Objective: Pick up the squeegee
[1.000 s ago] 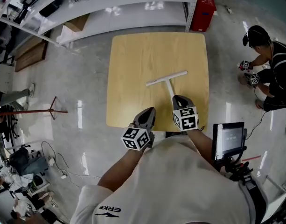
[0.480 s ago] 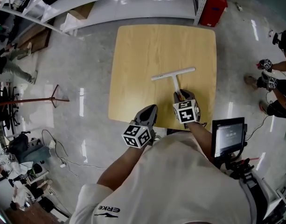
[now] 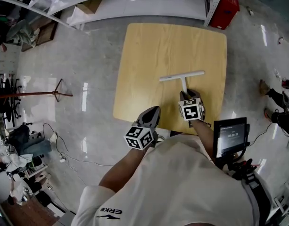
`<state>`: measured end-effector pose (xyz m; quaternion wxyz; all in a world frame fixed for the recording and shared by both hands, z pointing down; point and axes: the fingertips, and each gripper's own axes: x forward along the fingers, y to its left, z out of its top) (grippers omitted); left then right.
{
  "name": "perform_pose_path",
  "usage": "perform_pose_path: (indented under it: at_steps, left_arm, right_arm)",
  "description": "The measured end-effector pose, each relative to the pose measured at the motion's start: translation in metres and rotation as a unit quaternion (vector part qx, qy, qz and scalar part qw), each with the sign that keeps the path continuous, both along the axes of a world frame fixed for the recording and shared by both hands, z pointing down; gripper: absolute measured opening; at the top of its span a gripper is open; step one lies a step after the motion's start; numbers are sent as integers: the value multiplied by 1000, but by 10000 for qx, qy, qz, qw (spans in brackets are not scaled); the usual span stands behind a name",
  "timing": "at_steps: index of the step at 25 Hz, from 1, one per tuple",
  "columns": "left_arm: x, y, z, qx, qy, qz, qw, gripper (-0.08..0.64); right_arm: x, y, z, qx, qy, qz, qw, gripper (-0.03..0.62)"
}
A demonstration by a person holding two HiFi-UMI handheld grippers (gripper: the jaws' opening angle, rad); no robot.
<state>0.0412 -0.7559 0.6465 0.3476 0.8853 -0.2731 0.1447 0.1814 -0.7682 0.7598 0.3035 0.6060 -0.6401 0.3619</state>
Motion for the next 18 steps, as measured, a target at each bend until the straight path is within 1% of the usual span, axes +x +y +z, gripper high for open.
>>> perform_pose_path:
  at_steps: [4, 12, 18]
  left_arm:
    - [-3, 3, -1, -11, -7, -58, 10000, 3]
    - [-4, -1, -2, 25, 25, -112, 9999, 5]
    - [1, -5, -1, 81, 63, -75, 9999, 5]
  right_arm:
    - [2, 2, 3, -105, 69, 35, 9999, 100]
    - [13, -1, 4, -147, 277, 197, 9993, 95]
    - [14, 0, 2, 56, 313, 192, 9993, 86]
